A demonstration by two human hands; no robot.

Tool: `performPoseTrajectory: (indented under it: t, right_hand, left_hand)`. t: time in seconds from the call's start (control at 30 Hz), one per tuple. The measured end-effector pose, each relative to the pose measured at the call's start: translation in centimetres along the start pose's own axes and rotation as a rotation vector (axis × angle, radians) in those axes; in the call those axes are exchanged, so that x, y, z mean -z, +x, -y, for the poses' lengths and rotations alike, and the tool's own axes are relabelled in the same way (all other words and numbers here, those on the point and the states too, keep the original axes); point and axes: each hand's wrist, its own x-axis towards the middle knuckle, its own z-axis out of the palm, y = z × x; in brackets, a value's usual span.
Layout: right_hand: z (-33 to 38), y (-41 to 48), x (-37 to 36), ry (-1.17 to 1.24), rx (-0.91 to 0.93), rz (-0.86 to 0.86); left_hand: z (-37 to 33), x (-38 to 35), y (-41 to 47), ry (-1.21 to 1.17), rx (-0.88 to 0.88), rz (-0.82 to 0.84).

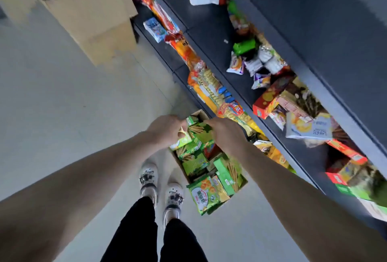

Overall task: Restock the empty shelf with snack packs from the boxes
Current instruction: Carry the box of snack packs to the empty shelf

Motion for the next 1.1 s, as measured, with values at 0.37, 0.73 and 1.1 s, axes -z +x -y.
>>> performPoseTrajectory:
  t: [0.37,0.73,1.1]
  right_hand:
    - [13.5,3.2,17.9,-0.162,0.311,-0.147]
    - [32.7,20.8,27.3,-0.316,0.514,-0.264]
    - [45.5,40.7,28.5,-0.285,0.424,-0.190]
  left_hand:
    - [4.0,20.5,-13.5,0.177,-0.061,-0.402]
    - [21.8,38.2,-16.5,0.355,0.069,-0.547]
    - [41.5,52.6,-9.3,0.355,0.053,-0.497]
